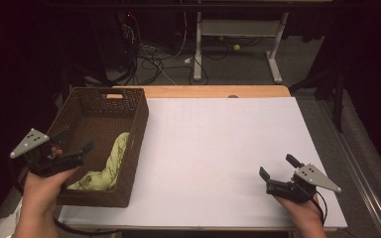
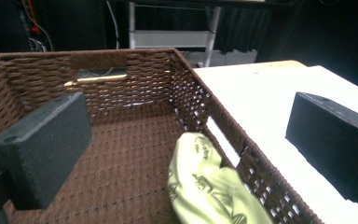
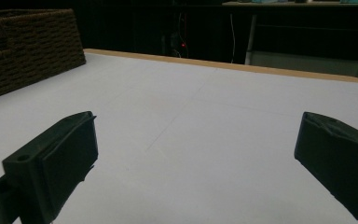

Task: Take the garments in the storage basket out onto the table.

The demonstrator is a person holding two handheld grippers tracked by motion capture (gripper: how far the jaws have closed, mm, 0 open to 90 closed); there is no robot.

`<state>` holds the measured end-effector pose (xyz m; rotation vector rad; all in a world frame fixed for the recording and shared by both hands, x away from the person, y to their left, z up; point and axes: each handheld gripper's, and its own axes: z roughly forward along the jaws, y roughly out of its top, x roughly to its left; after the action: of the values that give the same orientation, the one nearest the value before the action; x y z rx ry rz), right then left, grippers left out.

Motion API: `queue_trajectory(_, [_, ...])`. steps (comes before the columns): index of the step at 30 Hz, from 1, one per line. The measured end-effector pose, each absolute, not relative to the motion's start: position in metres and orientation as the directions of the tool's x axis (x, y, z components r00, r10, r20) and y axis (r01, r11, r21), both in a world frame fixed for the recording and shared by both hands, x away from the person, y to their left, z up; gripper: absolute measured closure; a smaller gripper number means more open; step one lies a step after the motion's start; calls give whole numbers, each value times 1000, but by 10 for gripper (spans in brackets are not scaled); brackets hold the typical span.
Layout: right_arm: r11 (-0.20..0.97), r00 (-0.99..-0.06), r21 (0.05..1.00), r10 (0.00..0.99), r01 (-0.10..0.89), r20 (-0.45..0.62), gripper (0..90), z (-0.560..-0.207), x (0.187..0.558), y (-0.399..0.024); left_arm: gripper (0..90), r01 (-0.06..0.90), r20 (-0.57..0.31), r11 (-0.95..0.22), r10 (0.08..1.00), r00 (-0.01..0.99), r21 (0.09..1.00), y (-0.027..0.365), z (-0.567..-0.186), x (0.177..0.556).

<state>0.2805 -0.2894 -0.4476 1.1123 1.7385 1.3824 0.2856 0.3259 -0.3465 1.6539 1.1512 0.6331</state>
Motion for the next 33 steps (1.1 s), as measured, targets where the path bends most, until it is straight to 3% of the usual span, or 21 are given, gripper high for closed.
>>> queue_trajectory(19, [101,-439,969,899,225,8,1,-449,279,-286,0,501,-201,34,938,283,865,290,-372,342])
queue_trajectory(20, [101,-437,969,899,224,7,2,-449,279,-286,0,516,-180,0,937,298,856,289,-374,343])
queue_trajectory(21, [98,-434,970,901,223,9,2,-448,279,-287,0,556,-95,-127,931,353,821,296,-372,343])
queue_trajectory(28, [98,-436,970,900,223,9,2,-448,279,-287,0,673,-123,-158,929,349,723,295,-382,355])
queue_trajectory(33, [96,-438,969,899,227,14,2,-449,279,-286,0,728,-69,-247,925,374,639,284,-390,361])
